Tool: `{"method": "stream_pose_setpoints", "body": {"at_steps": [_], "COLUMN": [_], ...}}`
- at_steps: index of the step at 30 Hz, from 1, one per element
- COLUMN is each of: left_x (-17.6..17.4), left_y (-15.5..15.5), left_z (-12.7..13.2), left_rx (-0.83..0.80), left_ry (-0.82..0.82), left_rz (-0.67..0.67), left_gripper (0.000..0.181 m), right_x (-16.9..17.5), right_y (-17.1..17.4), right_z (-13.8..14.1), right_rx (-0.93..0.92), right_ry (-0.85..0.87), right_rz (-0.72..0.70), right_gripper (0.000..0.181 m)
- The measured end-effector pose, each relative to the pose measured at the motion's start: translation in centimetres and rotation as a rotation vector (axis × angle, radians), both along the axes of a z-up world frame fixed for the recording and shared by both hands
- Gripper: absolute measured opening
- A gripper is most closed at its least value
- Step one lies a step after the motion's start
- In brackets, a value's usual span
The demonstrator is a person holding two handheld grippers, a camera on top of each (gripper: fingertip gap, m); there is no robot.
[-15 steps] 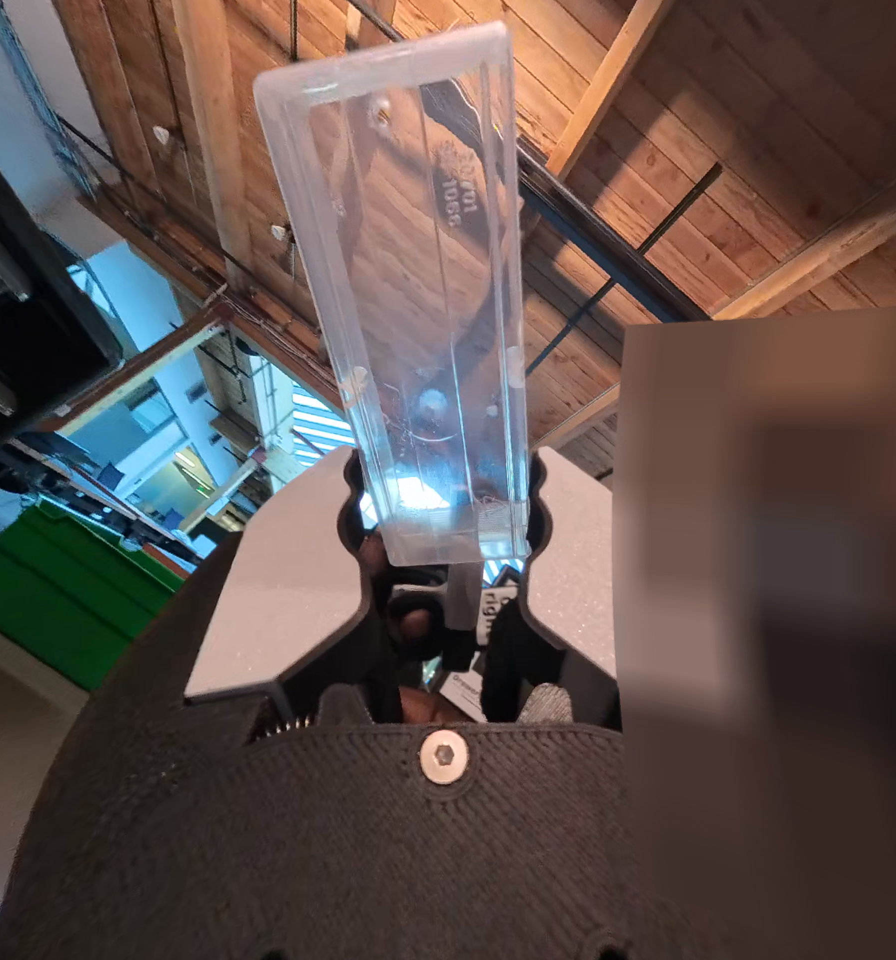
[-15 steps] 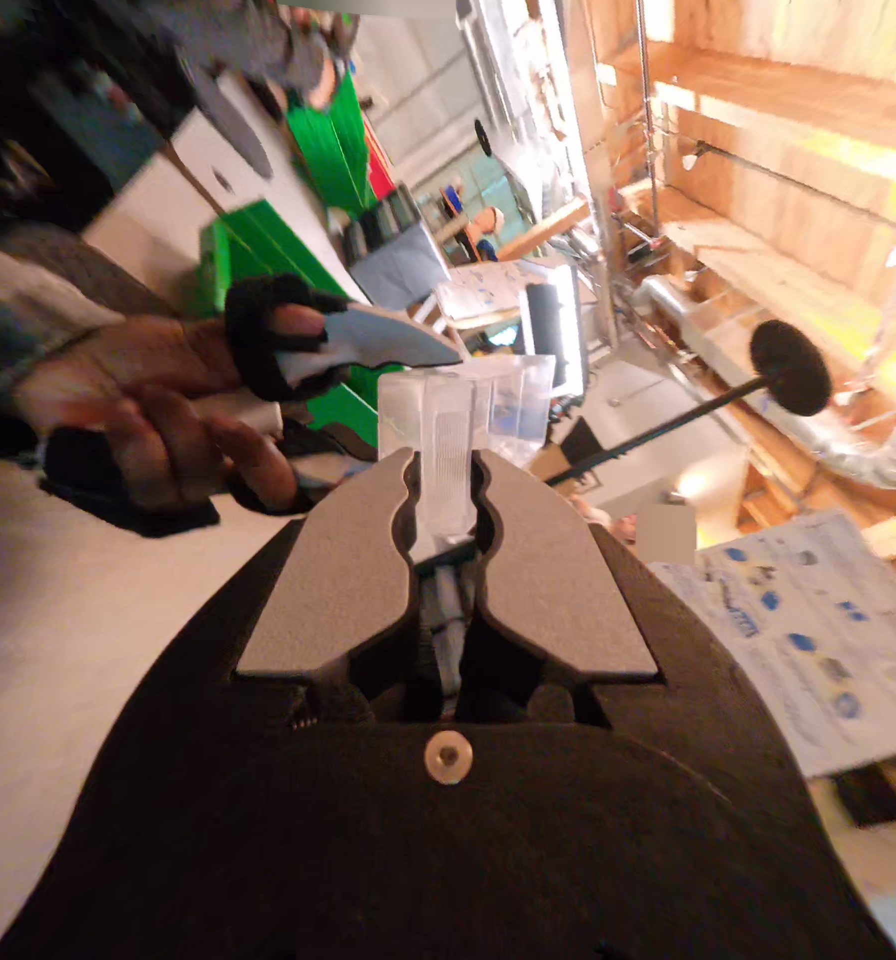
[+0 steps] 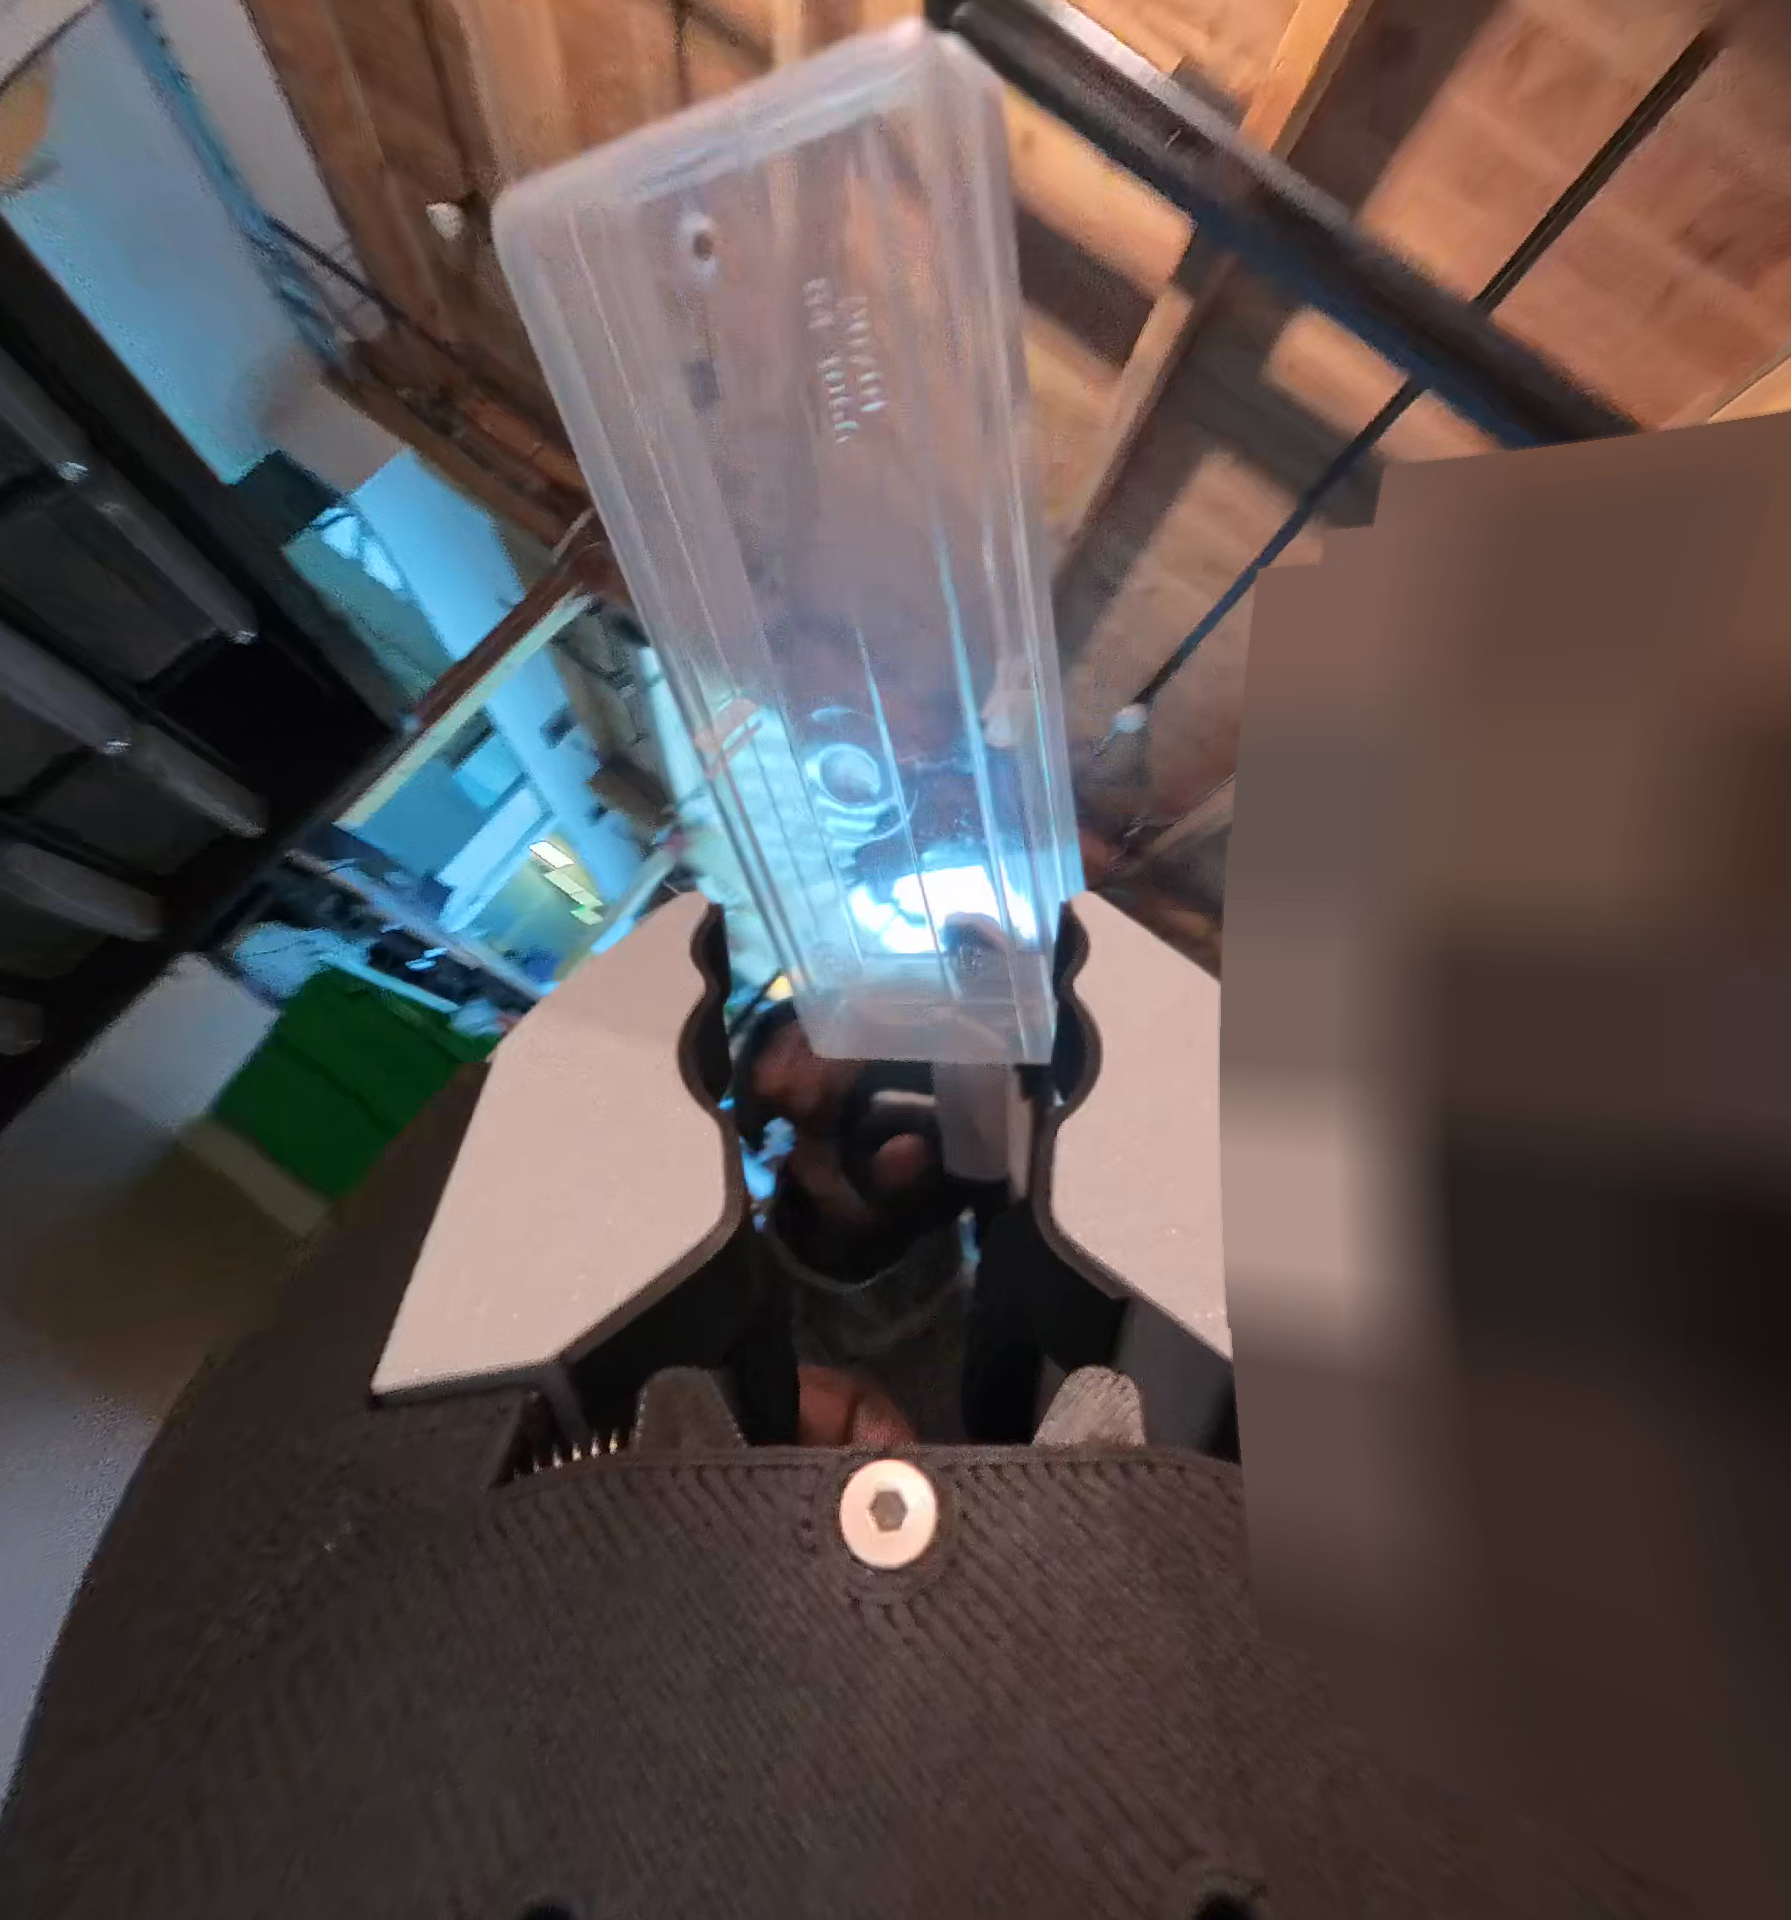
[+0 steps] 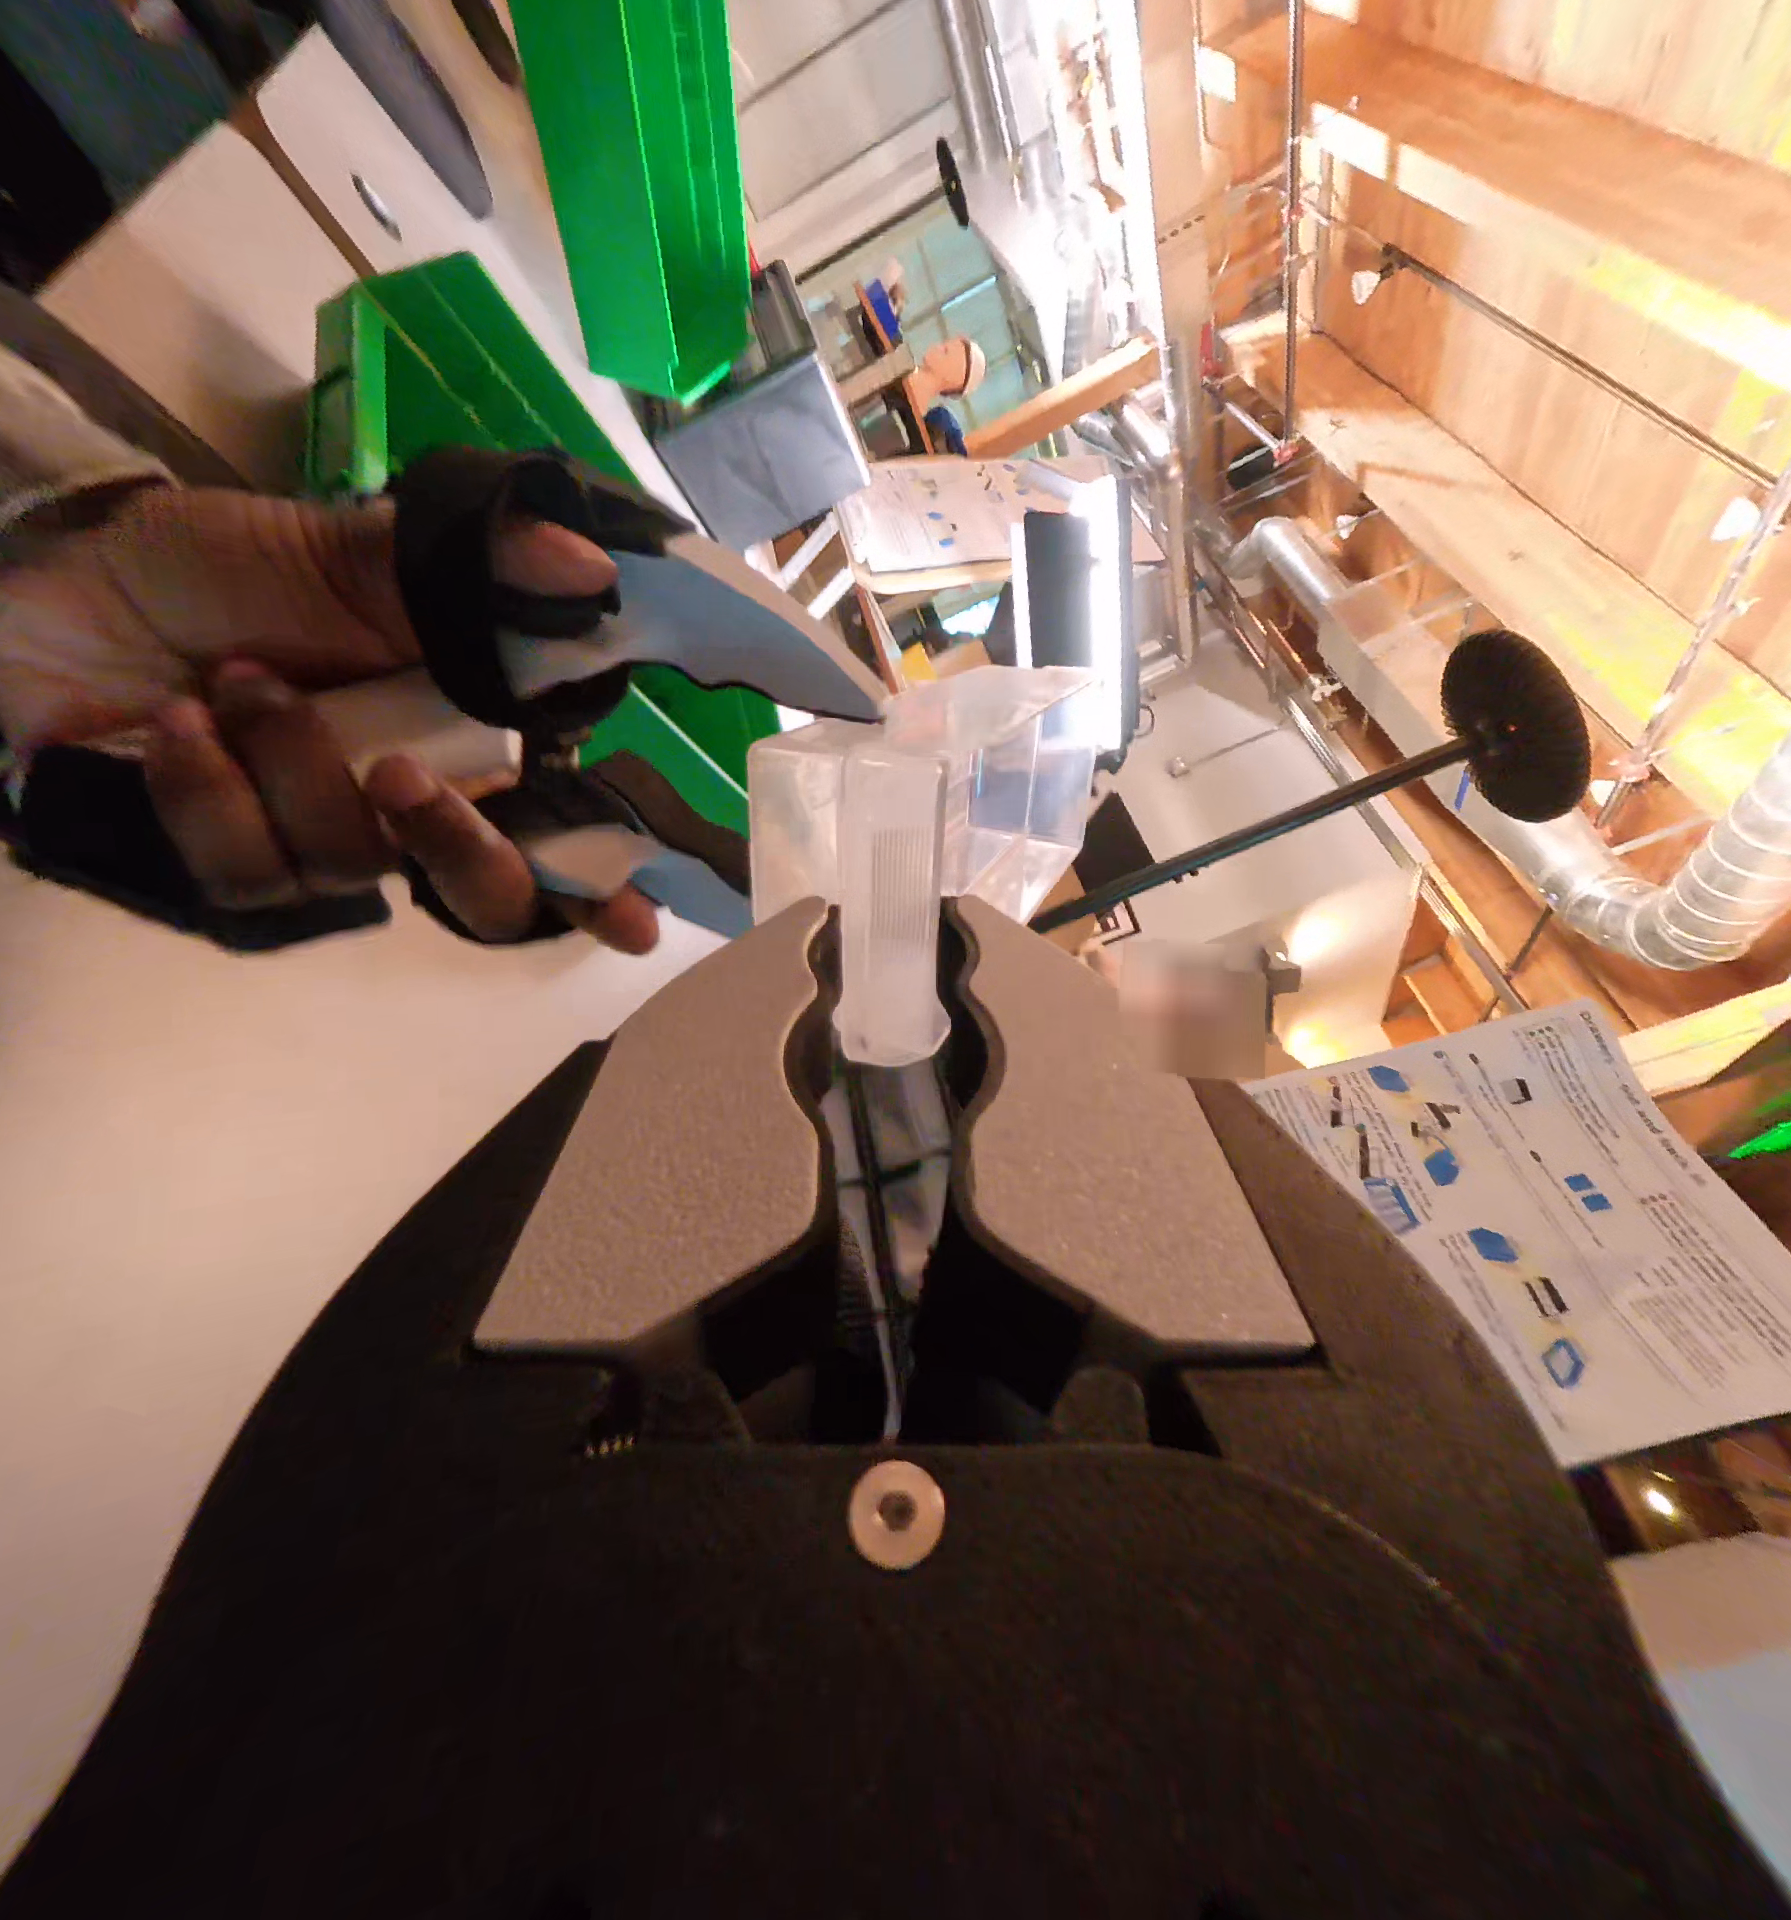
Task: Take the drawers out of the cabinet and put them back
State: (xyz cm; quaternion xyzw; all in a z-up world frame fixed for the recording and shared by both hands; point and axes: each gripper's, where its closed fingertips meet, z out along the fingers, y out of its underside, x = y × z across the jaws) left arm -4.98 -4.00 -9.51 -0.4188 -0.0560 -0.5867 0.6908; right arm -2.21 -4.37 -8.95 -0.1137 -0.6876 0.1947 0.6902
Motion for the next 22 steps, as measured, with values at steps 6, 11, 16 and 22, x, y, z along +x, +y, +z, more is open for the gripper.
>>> {"method": "stream_pose_setpoints", "body": {"at_steps": [6, 11, 16, 22], "left_x": [-1.5, -3.6, -6.2, -9.9], "left_y": [1.8, 2.4, 4.5, 12.9], "left_z": [-2.7, -4.2, 0.4, 6.3], "left_rx": [-0.229, -0.421, -0.461, -0.565], "left_ry": [0.399, 0.867, 1.132, 1.412], "left_rz": [0.252, 0.398, 0.409, 0.440], "left_gripper": [0.049, 0.048, 0.063, 0.029], "right_x": [2.1, 4.1, 5.1, 4.8], "right_y": [3.4, 7.2, 9.9, 10.6], "right_z": [0.7, 0.1, -1.1, -2.6], "right_rx": [0.062, 0.142, 0.197, 0.181], "right_ry": [-0.011, -0.055, -0.121, -0.183], "right_rz": [-0.177, -0.369, -0.508, -0.536], "right_gripper": [0.017, 0.017, 0.017, 0.017]}}
